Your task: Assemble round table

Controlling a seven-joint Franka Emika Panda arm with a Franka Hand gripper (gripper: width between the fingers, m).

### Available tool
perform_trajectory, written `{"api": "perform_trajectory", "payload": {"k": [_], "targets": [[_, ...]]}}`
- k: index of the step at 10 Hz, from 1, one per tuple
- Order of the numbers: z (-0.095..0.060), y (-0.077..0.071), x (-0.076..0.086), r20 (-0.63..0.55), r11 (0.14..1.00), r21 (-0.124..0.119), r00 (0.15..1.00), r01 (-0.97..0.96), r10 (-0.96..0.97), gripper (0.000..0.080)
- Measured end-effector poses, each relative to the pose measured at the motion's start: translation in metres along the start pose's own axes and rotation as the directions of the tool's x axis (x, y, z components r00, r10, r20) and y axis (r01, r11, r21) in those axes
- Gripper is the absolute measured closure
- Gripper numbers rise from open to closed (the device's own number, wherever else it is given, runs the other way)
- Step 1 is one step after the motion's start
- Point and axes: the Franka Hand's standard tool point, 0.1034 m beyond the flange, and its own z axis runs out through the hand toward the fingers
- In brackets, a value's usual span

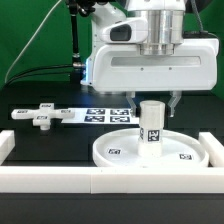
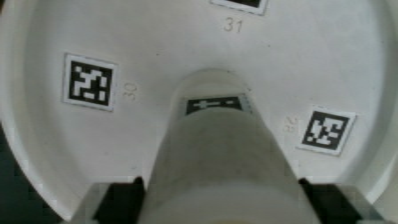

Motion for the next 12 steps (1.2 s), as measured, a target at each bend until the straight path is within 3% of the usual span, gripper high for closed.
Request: {"api": "perform_trajectory", "payload": {"k": [2,3,5,7,12], "targets": [[0.0000,0.0023,0.0001,0.004,0.983,0.016,0.983,-0.185,0.185,0.0392],[-0.0003,0.0041,0.0006,0.011,0.950,0.037,0.951,-0.310,0.310,0.0392],[-0.0001,0.0040,-0.0004,0.032,0.857,0.046,0.858,-0.513,0.512,0.0392],[0.0004,0.0015,-0.0013,0.046,0.710,0.038,0.711,-0.703,0.702,0.0392],[0.0005,0.0018,-0.0016,0.068,0.501,0.035,0.502,-0.865,0.862,0.0392]]}}
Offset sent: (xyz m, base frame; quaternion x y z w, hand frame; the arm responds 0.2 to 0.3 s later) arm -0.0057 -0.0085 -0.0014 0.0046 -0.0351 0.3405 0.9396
